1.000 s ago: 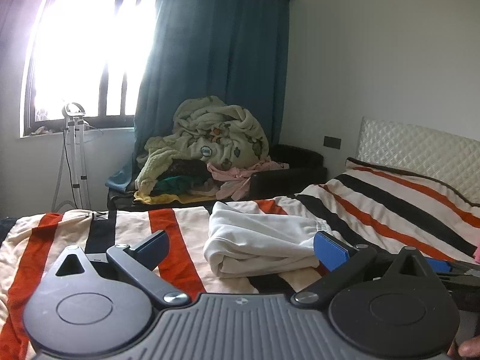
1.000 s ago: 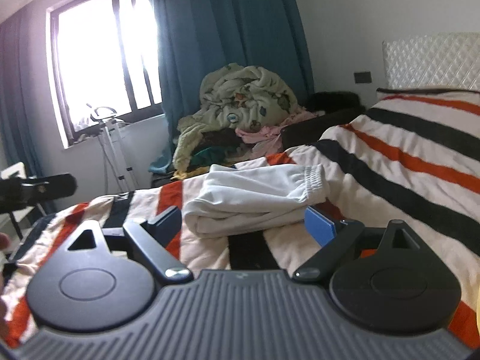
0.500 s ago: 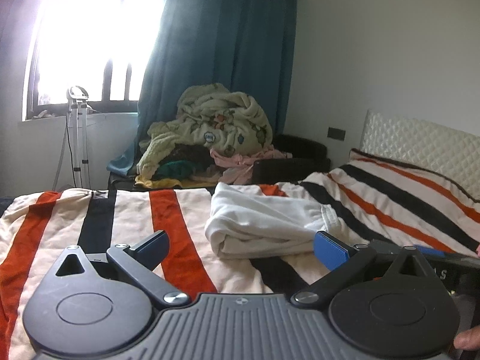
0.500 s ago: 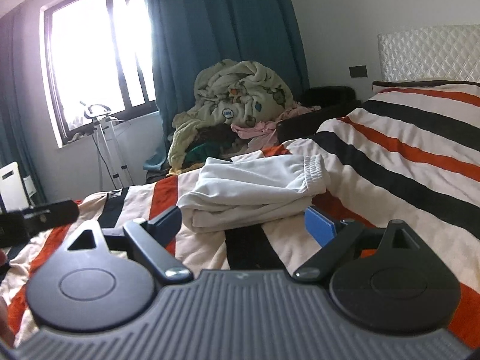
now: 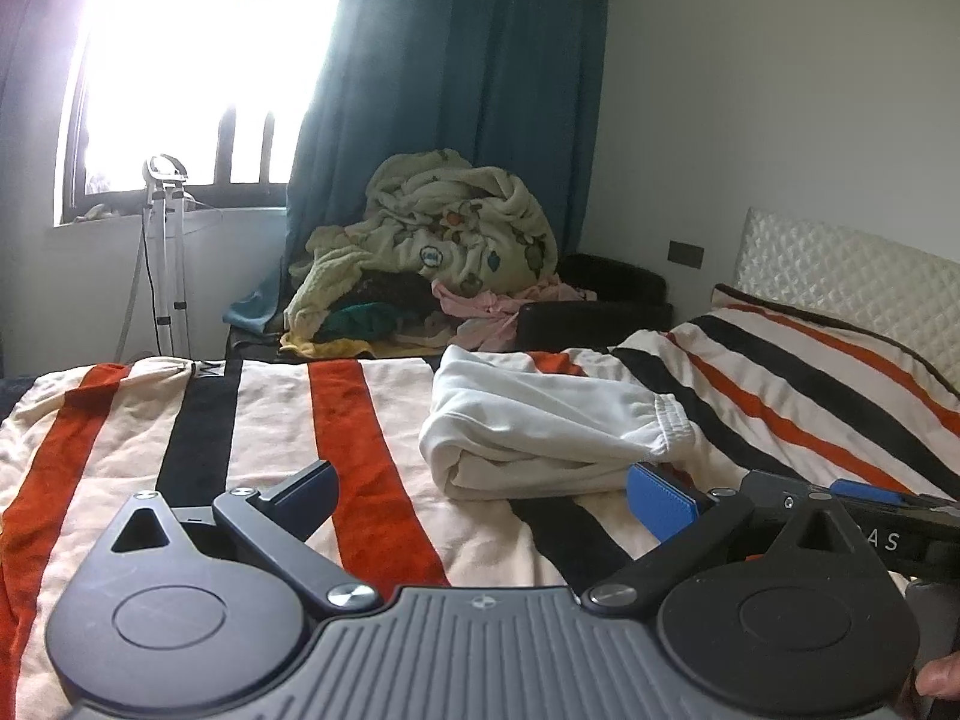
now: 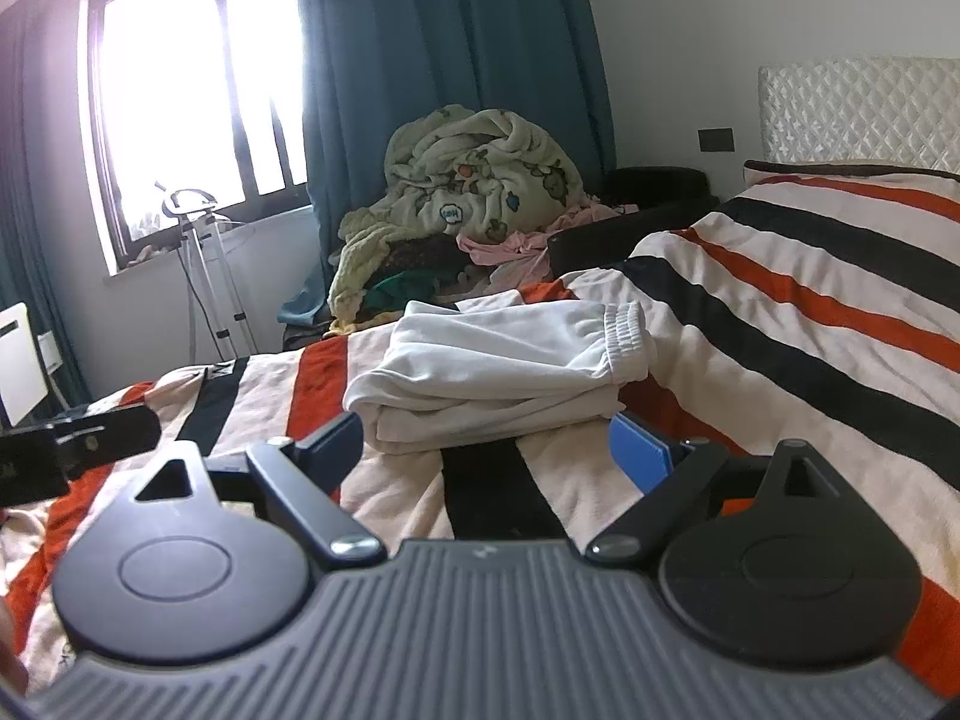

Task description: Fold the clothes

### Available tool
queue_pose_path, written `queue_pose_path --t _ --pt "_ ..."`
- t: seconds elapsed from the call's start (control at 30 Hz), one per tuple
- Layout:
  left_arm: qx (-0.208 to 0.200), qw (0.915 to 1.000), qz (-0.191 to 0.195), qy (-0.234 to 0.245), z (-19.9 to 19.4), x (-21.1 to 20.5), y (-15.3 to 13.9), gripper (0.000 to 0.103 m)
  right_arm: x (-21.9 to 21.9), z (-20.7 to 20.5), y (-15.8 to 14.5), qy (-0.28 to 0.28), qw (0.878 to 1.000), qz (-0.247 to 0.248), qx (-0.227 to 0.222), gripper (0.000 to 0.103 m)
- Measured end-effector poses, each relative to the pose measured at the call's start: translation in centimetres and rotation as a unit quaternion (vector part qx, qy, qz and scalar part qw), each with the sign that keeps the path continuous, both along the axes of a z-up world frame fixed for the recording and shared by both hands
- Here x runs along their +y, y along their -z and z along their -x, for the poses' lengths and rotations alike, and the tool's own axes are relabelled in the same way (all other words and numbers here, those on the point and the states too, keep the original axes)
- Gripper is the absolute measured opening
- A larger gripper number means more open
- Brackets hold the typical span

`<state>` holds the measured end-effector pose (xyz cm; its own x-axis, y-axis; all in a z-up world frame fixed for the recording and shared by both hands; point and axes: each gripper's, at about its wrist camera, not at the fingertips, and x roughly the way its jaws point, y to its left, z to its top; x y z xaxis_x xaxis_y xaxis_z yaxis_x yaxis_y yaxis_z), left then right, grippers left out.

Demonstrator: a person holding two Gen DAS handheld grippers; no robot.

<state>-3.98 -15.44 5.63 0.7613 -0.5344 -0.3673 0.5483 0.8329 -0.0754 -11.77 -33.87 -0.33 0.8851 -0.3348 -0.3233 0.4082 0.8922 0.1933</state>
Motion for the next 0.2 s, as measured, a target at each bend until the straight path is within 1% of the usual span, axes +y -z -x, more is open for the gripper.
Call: queue_pose_path --t 0.2 --pt "-0.001 1.0000 -0.001 -0.003 0.13 0.10 0.01 0.103 -0.14 -0.04 -0.02 -0.001 1.000 0.000 0.001 0.090"
